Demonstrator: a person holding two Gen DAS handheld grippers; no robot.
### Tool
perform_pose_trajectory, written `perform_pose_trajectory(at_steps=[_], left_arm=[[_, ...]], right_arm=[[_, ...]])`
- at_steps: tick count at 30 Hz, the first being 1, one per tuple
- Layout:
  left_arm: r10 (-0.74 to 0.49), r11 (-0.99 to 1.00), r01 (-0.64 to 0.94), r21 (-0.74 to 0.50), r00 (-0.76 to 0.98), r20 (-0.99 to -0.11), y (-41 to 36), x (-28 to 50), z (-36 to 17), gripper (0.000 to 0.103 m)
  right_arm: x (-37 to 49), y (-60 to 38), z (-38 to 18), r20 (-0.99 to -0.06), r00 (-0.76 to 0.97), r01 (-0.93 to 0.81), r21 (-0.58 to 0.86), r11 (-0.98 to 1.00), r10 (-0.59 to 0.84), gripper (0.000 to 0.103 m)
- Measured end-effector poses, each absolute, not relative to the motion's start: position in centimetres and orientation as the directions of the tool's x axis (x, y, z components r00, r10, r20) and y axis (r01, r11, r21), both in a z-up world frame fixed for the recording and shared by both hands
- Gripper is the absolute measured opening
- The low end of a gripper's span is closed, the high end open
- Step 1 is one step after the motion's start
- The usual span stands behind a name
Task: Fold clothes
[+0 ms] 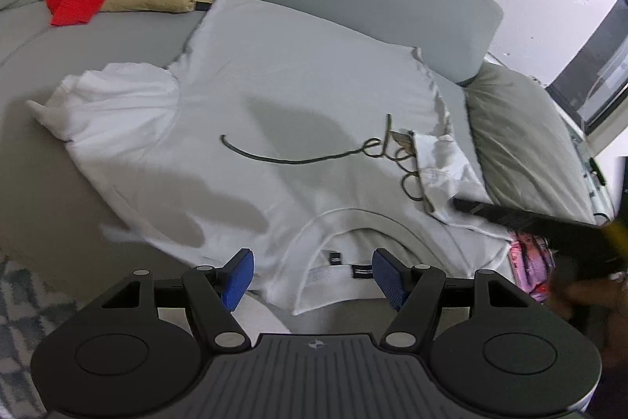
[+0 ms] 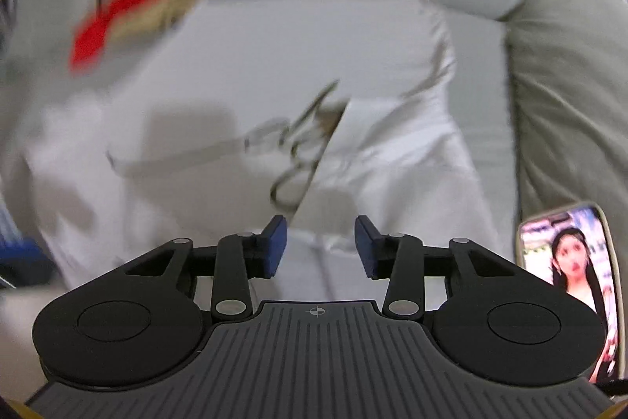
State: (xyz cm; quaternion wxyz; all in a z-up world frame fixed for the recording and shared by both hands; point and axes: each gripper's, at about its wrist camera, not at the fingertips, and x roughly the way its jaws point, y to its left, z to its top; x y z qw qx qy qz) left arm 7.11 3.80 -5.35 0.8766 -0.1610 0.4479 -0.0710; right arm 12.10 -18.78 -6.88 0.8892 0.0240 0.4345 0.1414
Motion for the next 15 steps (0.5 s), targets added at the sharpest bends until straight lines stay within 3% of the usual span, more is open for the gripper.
perform_pose_trajectory(at_steps=[3,5,7,10,15], left_arm=[[-0.268,0.941,-0.003,-0.339,0.603,-0.751,3.4,7.4,-6.3,0.065],[-0.228,0.954,-0.013,-0.300,0.620,-0.751,3.1,7.5,-7.0,0.064],[-0.195,0.964,-0.015,-0.265,0.634,-0.748,3.0,7.4,-7.4,0.064],[-0.190,0.964,-0.016,-0.264,0.652,-0.734,3.4,7.3,-7.7,0.064],[-0.188,0.966,-0.011,-0.259,0.658,-0.729,3.7,7.3,-7.7,0.065]], right_arm=[[11.7,-23.7,-5.3,-0.699,0.674,-0.058,0.270,0.961,0.238,0.038],[12.4,-26.7,-5.4,-0.708,0.684,0.069,0.305,0.950,0.178,0.030],[13.6,-28.3,-6.1,-0.735,0.654,0.119,0.335,0.935,0.179,0.030],[15.6,-27.5,-7.7,-0.762,0.615,0.077,0.314,0.946,0.202,0.030],[16.4,-24.8,-10.9,-0.871,0.474,0.000,0.146,0.989,0.129,0.030]])
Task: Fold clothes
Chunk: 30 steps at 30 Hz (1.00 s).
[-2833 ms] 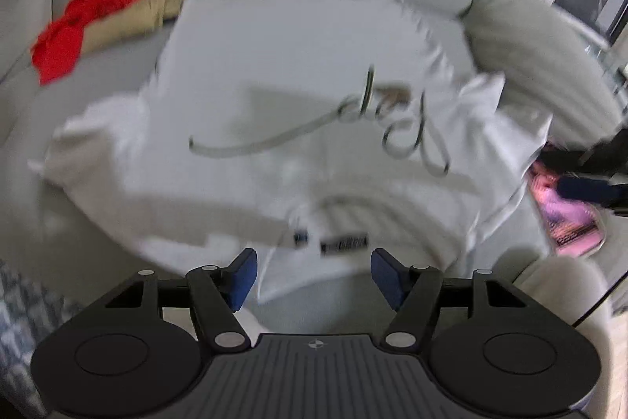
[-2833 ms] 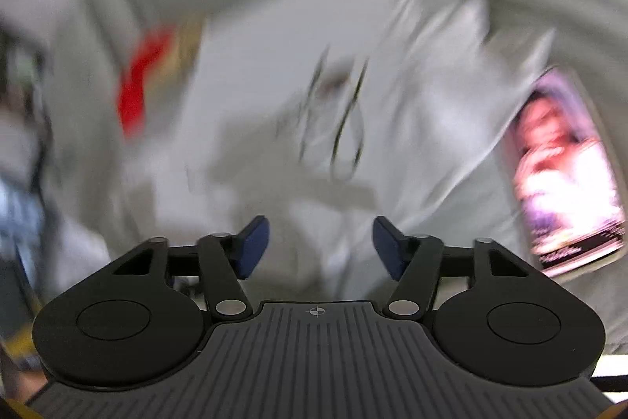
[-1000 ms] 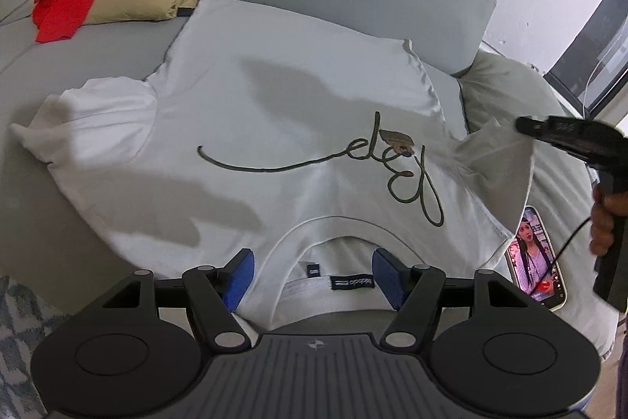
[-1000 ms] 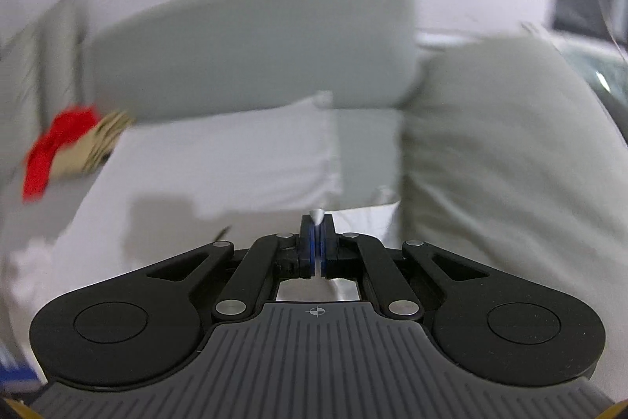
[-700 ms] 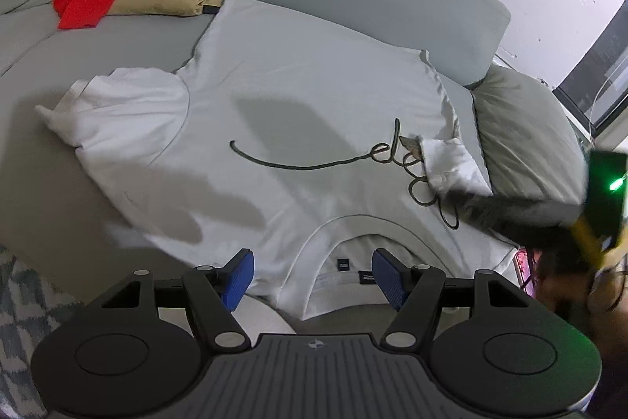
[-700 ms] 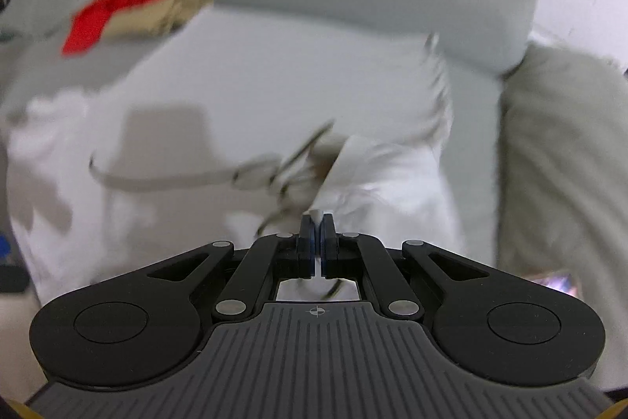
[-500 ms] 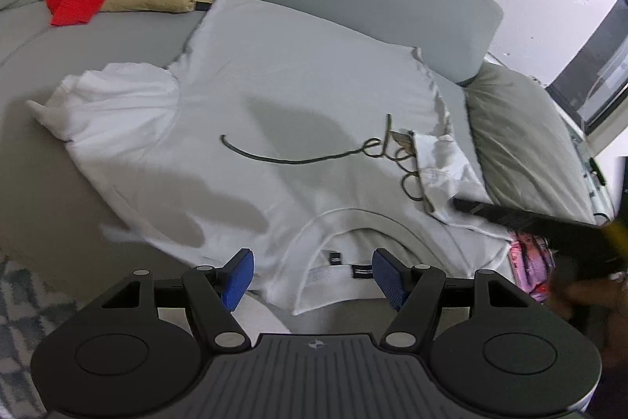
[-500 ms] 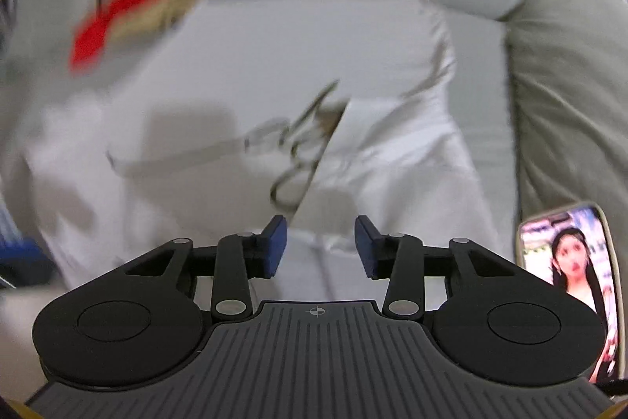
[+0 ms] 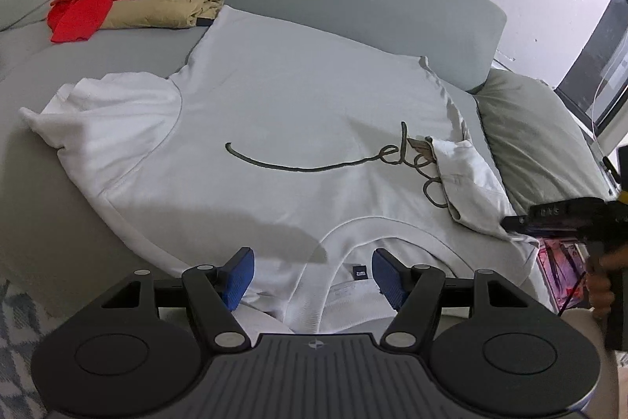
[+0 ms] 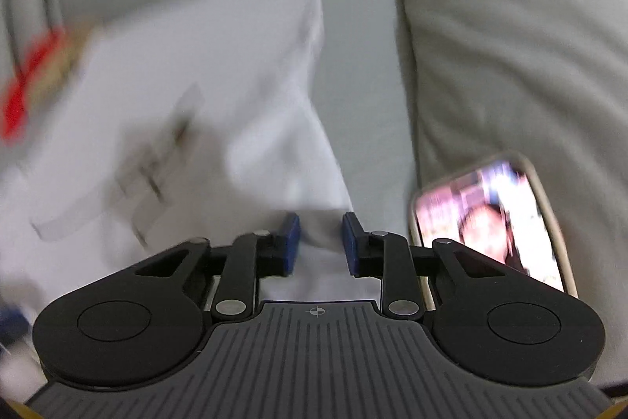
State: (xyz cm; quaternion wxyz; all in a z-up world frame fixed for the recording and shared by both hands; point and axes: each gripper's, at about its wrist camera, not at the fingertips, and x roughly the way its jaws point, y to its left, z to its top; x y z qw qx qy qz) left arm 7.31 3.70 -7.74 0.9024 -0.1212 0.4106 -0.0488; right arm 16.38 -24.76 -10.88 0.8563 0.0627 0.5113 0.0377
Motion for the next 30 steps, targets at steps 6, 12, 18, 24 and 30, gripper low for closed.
perform_pose_trajectory(at_steps=[6,12,18,24,30], left_arm=[[-0.220,0.957,0.000,-0.292,0.658,-0.720,4.0,7.4,-7.9,0.068],[-0.226,0.955,0.005,-0.295,0.655,-0.721,4.0,7.4,-8.0,0.072],[-0.231,0.955,0.008,-0.297,0.649,-0.725,3.9,7.8,-8.1,0.072],[-0.242,0.950,0.009,-0.311,0.648,-0.722,3.9,7.8,-8.2,0.073],[-0.241,0.952,0.010,-0.307,0.645,-0.725,3.9,7.8,-8.3,0.073]], right_arm=[[13.8,-26.8,-8.8,-0.895,0.419,0.032,0.183,0.983,0.153,0.033],[18.4,-26.8,-8.4,-0.788,0.579,0.096,0.318,0.943,0.207,0.027],[24.6,-26.2,-12.6,-0.852,0.504,0.210,0.282,0.936,0.143,0.023],[24.3,-26.1,-11.1,-0.788,0.592,0.180,0.333,0.926,0.168,0.027],[27.8,-22.3,-12.9,-0.840,0.527,0.134,0.233,0.963,0.130,0.027]])
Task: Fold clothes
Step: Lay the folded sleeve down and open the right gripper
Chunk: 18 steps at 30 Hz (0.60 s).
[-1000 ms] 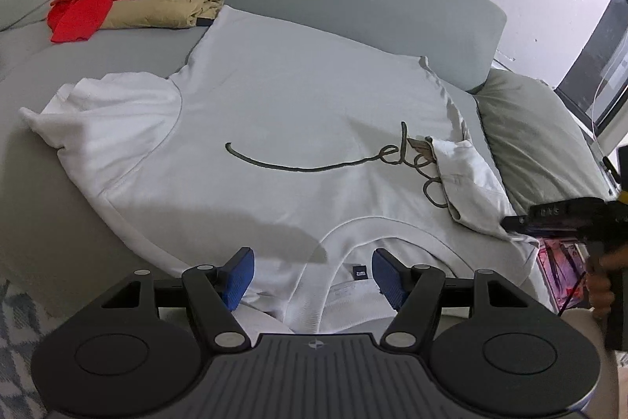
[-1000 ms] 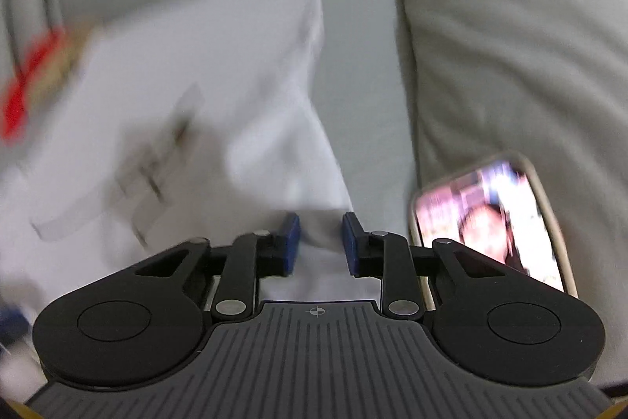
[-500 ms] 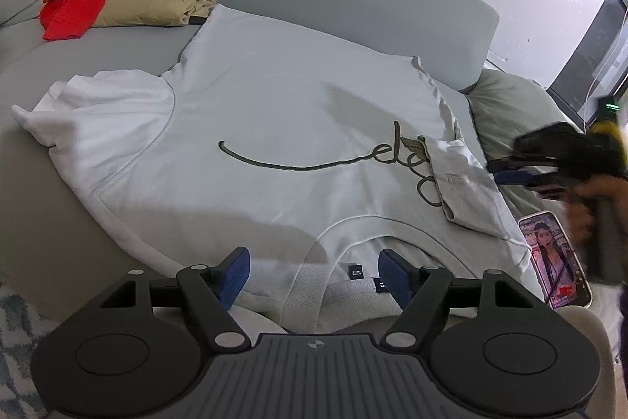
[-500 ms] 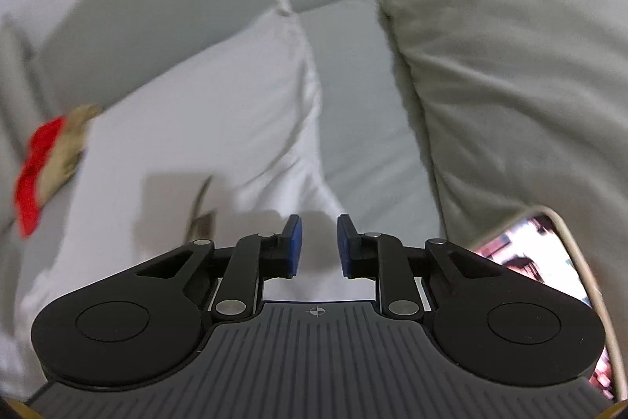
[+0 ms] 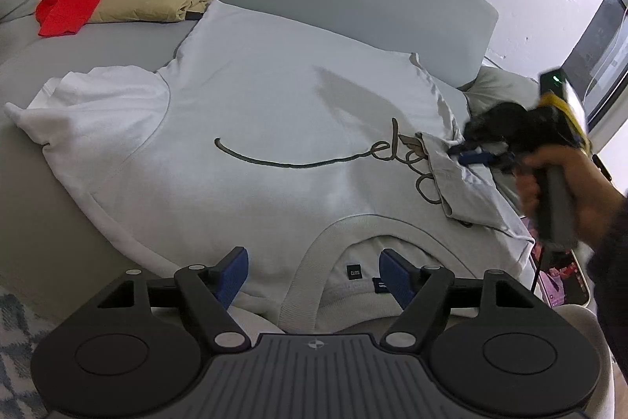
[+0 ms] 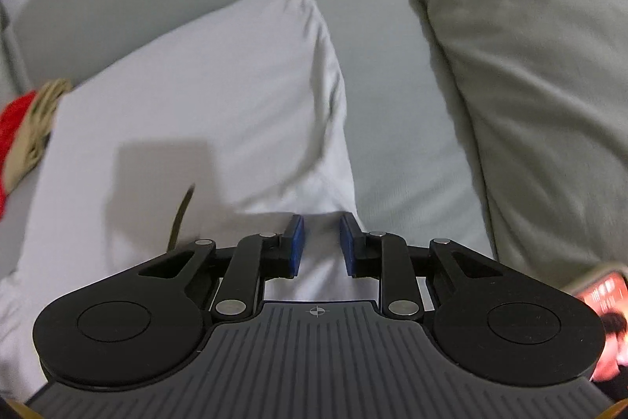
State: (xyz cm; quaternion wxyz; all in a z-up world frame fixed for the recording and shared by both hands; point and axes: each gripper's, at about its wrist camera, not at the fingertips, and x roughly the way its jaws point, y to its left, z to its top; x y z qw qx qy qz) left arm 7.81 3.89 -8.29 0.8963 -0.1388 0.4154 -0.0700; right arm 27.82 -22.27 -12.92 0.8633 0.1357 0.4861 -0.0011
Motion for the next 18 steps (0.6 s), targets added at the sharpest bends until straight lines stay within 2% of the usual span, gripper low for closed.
perform_pose_trajectory(at_steps=[2,4,8,15,18], left_arm=[[-0.240,0.952,0.010,-0.306,0.644,-0.727,3.9,7.9,-8.3,0.073],[-0.237,0.953,0.010,-0.302,0.643,-0.728,3.8,7.8,-8.3,0.073],[-0.244,0.951,0.011,-0.310,0.645,-0.724,3.9,7.8,-8.3,0.073],[-0.243,0.950,0.009,-0.313,0.652,-0.719,4.0,7.6,-8.1,0.073],[-0.245,0.948,0.008,-0.318,0.655,-0.715,4.0,7.4,-8.1,0.073]], right_arm=[[28.9,-22.1,-13.0,-0.823,0.544,0.140,0.284,0.948,0.166,0.035],[29.1,-22.2,-12.7,-0.818,0.548,0.161,0.308,0.938,0.175,0.038],[25.7,-21.6,-10.9,-0.809,0.564,0.116,0.277,0.954,0.166,0.037],[18.8,-19.1,-11.0,-0.849,0.497,0.000,0.205,0.979,0.178,0.034],[16.1,-17.6,-10.3,-0.846,0.482,-0.081,0.219,0.972,0.230,0.032]])
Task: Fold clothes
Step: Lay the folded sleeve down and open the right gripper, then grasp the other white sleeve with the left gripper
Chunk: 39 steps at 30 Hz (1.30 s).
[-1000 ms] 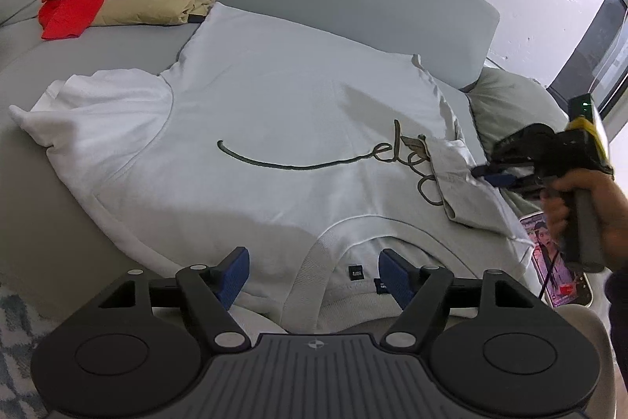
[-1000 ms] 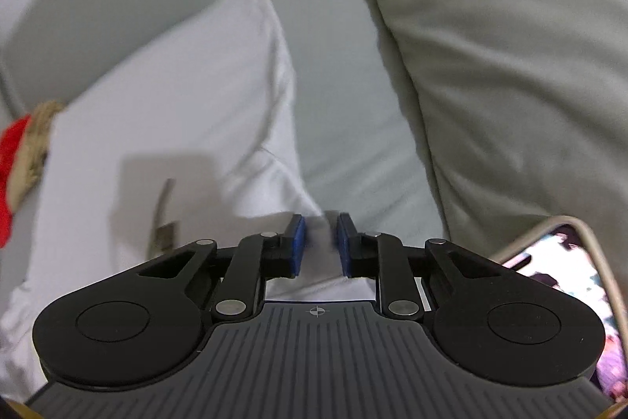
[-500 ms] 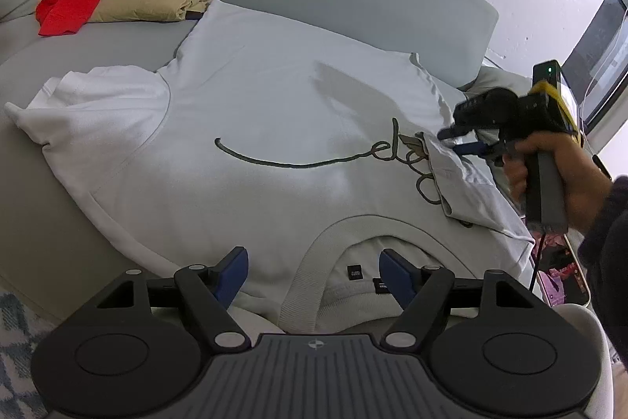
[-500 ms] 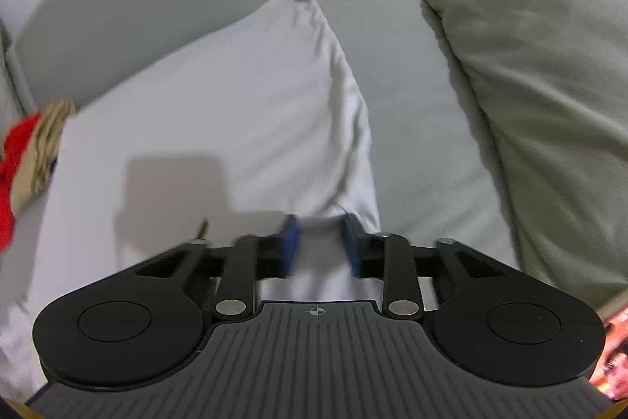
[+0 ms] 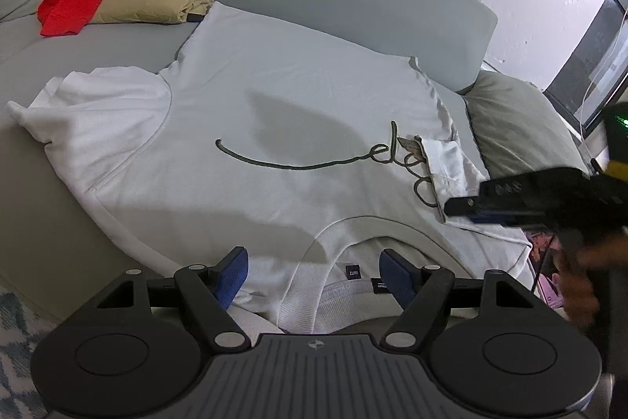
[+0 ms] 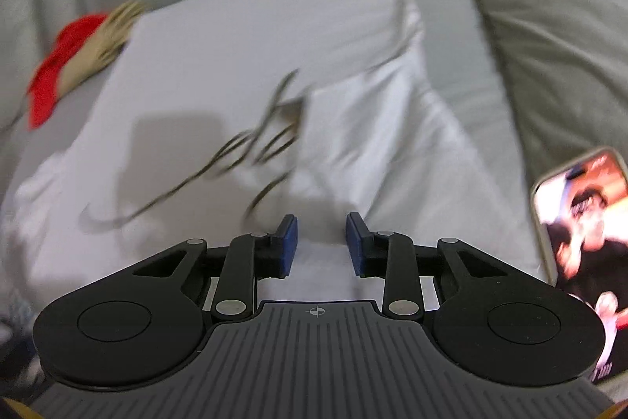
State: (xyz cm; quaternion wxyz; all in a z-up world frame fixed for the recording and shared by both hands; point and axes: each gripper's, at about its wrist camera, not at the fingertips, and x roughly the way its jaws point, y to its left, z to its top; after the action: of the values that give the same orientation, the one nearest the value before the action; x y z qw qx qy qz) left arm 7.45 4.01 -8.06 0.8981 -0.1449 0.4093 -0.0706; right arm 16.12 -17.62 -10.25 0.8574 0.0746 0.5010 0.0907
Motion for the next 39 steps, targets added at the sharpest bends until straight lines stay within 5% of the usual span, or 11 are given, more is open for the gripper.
perform_pose_trajectory(at_steps=[4,8,14,16,22,25,29,39], left_arm=[[-0.240,0.952,0.013,-0.307,0.656,-0.716,3.7,7.4,-8.0,0.073],[-0.245,0.949,0.012,-0.316,0.658,-0.712,3.9,7.3,-8.0,0.073],[-0.244,0.947,0.005,-0.322,0.665,-0.706,4.0,7.2,-7.8,0.073],[-0.243,0.945,0.000,-0.327,0.669,-0.703,4.1,7.1,-7.7,0.072],[-0.270,0.808,-0.131,-0.575,0.785,-0.558,10.3,3.6,-6.6,0.069],[-0.172,0.692,-0.264,-0.672,0.844,-0.509,15.9,2.2,-6.7,0.065],[-0.045,0.533,-0.401,-0.745,0.866,-0.498,23.0,1.6,-8.7,0.045],[-0.026,0.669,-0.413,-0.618,0.818,-0.575,27.1,8.4,-10.1,0.047]], right_arm=[[14.7,-18.5,-8.3,-0.794,0.590,-0.051,0.145,0.988,0.147,0.033],[16.7,-20.4,-10.5,-0.880,0.471,0.023,0.089,0.996,0.067,0.035],[13.2,-19.4,-9.0,-0.891,0.420,-0.052,0.168,0.984,0.174,0.043],[11.4,-19.1,-7.7,-0.866,0.450,-0.056,0.214,0.975,0.216,0.055],[7.6,-18.6,-5.5,-0.811,0.477,-0.078,0.344,0.936,0.338,0.063],[7.1,-18.8,-5.6,-0.812,0.467,-0.057,0.368,0.928,0.351,0.064],[7.0,-18.9,-5.9,-0.799,0.461,-0.006,0.432,0.902,0.386,0.064],[7.3,-17.5,-4.9,-0.789,0.469,-0.011,0.445,0.895,0.397,0.064]])
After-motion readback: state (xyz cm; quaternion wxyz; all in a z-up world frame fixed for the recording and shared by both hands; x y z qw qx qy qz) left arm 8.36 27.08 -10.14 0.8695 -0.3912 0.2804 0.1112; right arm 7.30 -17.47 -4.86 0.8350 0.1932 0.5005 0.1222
